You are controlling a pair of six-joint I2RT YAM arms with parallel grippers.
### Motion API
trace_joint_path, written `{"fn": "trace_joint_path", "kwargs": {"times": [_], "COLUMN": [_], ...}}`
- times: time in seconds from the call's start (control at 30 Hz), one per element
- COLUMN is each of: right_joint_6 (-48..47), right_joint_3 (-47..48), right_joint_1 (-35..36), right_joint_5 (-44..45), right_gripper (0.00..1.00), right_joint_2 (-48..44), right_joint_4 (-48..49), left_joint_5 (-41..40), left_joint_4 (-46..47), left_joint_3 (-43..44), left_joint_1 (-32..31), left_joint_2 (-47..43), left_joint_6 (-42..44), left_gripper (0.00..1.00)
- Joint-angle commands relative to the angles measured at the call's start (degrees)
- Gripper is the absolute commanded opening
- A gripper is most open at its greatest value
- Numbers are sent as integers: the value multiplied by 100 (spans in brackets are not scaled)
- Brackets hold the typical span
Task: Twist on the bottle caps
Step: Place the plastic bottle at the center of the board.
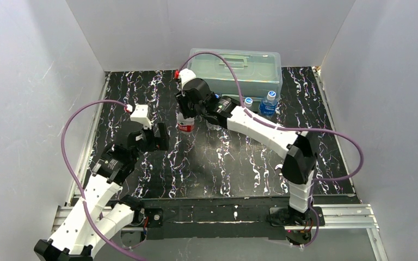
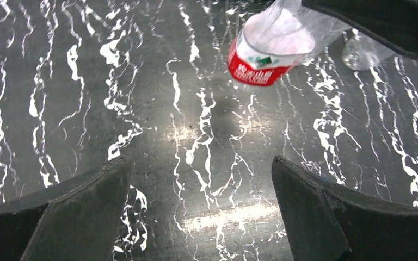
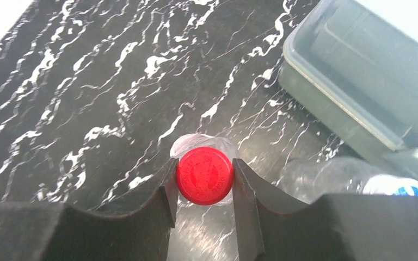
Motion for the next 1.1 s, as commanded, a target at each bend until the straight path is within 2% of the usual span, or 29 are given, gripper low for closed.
{"fn": "trace_joint_path", "kwargs": {"times": [0.0,0.27,0.4,0.73,0.93,1.07], "right_joint_6": [-533,-790,-885,-927,-893,-891], "right_joint_3": [400,219,-74,-544,-759,-844], "right_joint_1": [-138,-315,-360,-486,-546,-547], "right_joint_5": [156,46,37,-11,-96,-54], "right_gripper": [11,11,15,21,28,40], "right_joint_2": [378,857,823,749,700,674], "right_joint_4": [1012,1761,2110,2324,2346,2509], "left_joint_5": [-604,237,499,1544,1795,1810], "left_joint_4": [-471,-197,-46,833,1236,1323], "left_joint_3": [-5,158,124,173,434,652], "left_joint_1": [220,861,1089,1647,1661,1660], "left_joint_2": [205,935,1139,2387,3129,3564], "left_joint_6": [-700,-1332,-1447,-2417,-2640,-2698], "left_gripper": [98,98,98,98,98,98]}}
